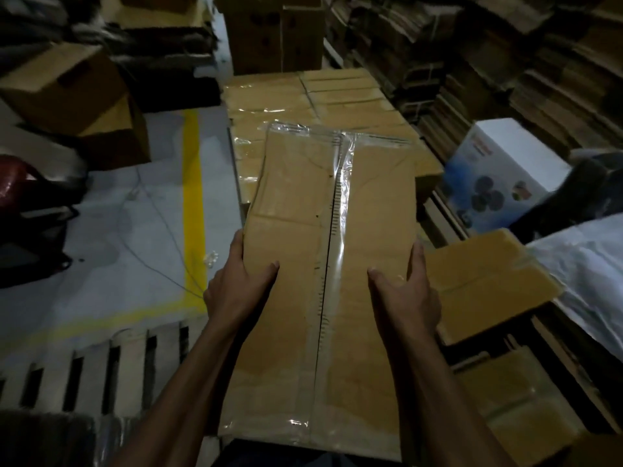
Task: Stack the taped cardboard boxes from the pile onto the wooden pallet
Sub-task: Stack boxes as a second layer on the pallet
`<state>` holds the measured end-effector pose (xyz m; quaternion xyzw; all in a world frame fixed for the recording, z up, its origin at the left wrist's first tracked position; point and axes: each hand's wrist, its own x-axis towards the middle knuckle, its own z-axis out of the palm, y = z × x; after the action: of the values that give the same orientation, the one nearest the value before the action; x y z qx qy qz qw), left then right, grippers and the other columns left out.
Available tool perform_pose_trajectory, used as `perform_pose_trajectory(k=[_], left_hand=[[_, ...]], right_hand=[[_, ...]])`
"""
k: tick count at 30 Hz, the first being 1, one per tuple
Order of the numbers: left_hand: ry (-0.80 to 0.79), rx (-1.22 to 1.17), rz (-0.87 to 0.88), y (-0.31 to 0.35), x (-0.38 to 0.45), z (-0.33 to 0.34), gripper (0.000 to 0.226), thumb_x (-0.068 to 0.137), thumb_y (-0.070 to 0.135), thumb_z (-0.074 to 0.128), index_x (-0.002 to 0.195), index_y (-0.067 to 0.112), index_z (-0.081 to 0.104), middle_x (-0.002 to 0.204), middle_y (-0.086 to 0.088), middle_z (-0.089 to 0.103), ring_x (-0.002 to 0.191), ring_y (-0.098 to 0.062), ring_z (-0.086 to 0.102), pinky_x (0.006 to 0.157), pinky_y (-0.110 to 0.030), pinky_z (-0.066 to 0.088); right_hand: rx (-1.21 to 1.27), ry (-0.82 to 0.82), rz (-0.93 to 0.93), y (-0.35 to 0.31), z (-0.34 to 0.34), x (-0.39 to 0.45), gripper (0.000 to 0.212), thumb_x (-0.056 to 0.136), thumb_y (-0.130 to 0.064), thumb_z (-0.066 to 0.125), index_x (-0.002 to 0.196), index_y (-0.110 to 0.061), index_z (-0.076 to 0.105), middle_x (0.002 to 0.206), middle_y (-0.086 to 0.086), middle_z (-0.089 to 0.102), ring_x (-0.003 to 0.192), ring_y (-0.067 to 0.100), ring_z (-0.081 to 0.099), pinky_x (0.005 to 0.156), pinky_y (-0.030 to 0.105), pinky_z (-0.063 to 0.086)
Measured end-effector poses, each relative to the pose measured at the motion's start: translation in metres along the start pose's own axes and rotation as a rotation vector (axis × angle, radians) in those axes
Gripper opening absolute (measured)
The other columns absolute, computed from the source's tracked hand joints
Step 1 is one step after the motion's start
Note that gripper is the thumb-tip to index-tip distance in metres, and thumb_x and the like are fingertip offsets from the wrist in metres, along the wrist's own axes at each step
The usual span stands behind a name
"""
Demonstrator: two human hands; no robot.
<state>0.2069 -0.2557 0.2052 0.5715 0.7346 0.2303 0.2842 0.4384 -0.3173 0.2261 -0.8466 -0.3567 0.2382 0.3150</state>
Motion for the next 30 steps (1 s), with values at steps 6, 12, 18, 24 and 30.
perform_pose_trajectory(k=[6,12,18,24,30], left_hand=[[0.055,-0.035,-0.064,-0.006,0.089,-0.031,0.084,0.083,0.068,0.053,0.15,0.05,0.006,0.14,-0.004,0.053,0.121,-0.036,0.052,0.097,-0.046,0.038],[0.093,-0.038,-0.108,-0.002,0.194,-0.031,0.085,0.085,0.065,0.055,0.152,0.046,0.007,0.143,-0.005,0.05,0.125,-0.036,0.048,0.103,-0.049,0.034],[0.112,-0.024,-0.15,0.022,0.317,-0.024,0.085,0.085,0.063,0.057,0.152,0.044,0.008,0.145,-0.009,0.048,0.126,-0.038,0.046,0.103,-0.049,0.035],[0.128,-0.064,-0.207,0.042,0.441,-0.036,0.093,0.07,0.074,0.048,0.151,0.045,0.012,0.144,-0.006,0.05,0.123,-0.038,0.051,0.101,-0.051,0.042],[0.158,-0.078,-0.244,0.046,0.537,-0.055,0.088,0.075,0.071,0.052,0.15,0.044,0.014,0.142,-0.007,0.051,0.122,-0.038,0.052,0.1,-0.051,0.042]], right_hand=[[-0.018,-0.057,-0.07,-0.083,0.053,0.051,0.092,0.09,-0.053,0.064,0.158,-0.038,0.005,0.147,0.008,0.049,0.13,0.035,0.048,0.102,0.045,0.04],[-0.07,-0.088,-0.092,-0.141,0.119,0.137,0.092,0.088,-0.06,0.061,0.157,-0.04,0.003,0.143,0.009,0.052,0.127,0.035,0.05,0.1,0.045,0.042],[-0.054,-0.167,-0.115,-0.206,0.177,0.245,0.092,0.088,-0.058,0.062,0.157,-0.041,0.004,0.147,0.011,0.049,0.129,0.036,0.048,0.1,0.045,0.04],[-0.019,-0.246,-0.126,-0.291,0.225,0.338,0.091,0.088,-0.057,0.062,0.157,-0.042,0.003,0.146,0.008,0.048,0.13,0.033,0.046,0.098,0.043,0.04],[-0.016,-0.267,-0.141,-0.367,0.273,0.394,0.089,0.089,-0.055,0.062,0.157,-0.043,0.006,0.145,0.01,0.049,0.13,0.033,0.045,0.1,0.042,0.037]])
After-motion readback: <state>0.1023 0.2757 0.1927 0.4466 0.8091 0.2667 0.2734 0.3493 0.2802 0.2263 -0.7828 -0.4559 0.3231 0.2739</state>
